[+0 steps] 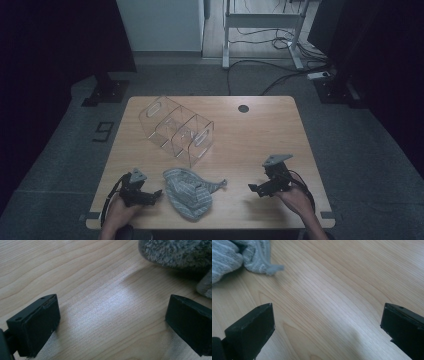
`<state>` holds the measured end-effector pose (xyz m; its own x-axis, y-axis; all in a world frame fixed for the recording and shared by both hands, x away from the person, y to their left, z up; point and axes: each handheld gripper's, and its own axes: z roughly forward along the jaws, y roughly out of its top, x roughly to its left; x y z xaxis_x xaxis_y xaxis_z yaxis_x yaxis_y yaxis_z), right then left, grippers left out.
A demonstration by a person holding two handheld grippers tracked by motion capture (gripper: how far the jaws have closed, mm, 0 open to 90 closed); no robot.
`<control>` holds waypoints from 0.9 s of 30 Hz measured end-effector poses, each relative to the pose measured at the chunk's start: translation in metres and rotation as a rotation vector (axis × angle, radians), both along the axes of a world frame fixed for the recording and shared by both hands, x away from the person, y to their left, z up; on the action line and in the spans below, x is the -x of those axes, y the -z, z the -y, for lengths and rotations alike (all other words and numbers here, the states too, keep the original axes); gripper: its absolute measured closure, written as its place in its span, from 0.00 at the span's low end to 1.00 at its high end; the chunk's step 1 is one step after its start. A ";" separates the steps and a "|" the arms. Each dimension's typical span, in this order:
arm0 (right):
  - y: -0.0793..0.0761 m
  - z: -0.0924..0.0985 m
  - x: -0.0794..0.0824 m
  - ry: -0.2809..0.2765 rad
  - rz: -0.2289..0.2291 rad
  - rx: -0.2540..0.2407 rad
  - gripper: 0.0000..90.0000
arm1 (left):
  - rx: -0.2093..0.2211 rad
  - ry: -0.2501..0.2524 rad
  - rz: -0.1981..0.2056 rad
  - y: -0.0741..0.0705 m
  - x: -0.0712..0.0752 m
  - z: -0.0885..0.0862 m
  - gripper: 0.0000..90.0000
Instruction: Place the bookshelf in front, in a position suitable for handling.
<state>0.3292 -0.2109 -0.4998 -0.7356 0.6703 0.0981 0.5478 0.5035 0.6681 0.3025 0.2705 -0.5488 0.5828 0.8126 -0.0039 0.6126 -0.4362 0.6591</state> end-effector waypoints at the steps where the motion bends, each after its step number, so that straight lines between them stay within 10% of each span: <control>1: -0.001 -0.005 0.000 -0.018 0.002 -0.001 0.00 | 0.000 -0.001 0.000 0.000 0.000 0.000 0.00; 27: -0.012 -0.089 -0.003 -0.219 0.000 -0.013 0.00 | 0.000 -0.001 0.000 0.000 0.000 0.000 0.00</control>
<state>0.3321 -0.1222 -0.4875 -0.8634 0.4934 0.1057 0.4265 0.6017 0.6753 0.3028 0.2703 -0.5488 0.5820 0.8132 -0.0035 0.6127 -0.4357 0.6593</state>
